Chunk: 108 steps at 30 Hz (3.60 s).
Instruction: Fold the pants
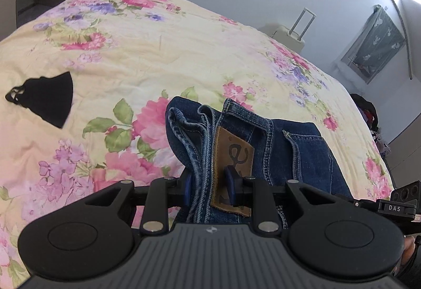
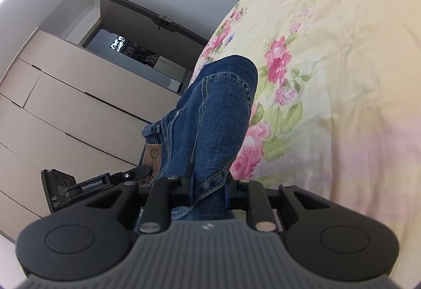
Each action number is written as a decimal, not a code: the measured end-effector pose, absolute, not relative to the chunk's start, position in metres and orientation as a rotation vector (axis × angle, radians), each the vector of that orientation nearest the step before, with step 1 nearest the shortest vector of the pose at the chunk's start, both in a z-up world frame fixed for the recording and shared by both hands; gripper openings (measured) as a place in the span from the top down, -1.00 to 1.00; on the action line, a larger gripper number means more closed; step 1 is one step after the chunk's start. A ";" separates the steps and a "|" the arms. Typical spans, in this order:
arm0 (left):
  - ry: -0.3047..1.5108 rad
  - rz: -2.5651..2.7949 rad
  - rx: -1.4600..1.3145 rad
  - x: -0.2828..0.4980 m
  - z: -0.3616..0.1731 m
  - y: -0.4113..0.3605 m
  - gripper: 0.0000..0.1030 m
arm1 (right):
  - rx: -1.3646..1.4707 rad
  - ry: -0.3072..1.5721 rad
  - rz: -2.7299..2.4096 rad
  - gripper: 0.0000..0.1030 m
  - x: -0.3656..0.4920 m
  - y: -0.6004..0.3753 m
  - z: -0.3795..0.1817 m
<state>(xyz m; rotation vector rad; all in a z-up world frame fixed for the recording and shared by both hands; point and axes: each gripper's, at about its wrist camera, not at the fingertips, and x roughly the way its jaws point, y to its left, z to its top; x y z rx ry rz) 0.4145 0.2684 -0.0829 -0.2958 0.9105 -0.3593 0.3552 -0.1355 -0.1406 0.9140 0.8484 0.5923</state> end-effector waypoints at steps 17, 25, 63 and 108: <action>0.964 -0.383 -0.513 0.439 -0.205 0.312 0.24 | 0.789 1.027 0.428 0.64 0.397 -0.112 -0.267; 0.915 -0.166 -0.149 0.404 -0.138 0.278 0.23 | 0.455 1.011 0.384 0.33 0.388 -0.094 -0.216; 0.489 0.042 0.254 0.161 0.041 0.160 -0.75 | -0.055 0.592 0.319 -0.58 0.191 -0.078 0.010; 0.614 0.058 0.195 0.030 -0.021 0.083 -0.84 | 0.097 0.564 0.163 -0.59 -0.001 -0.099 -0.051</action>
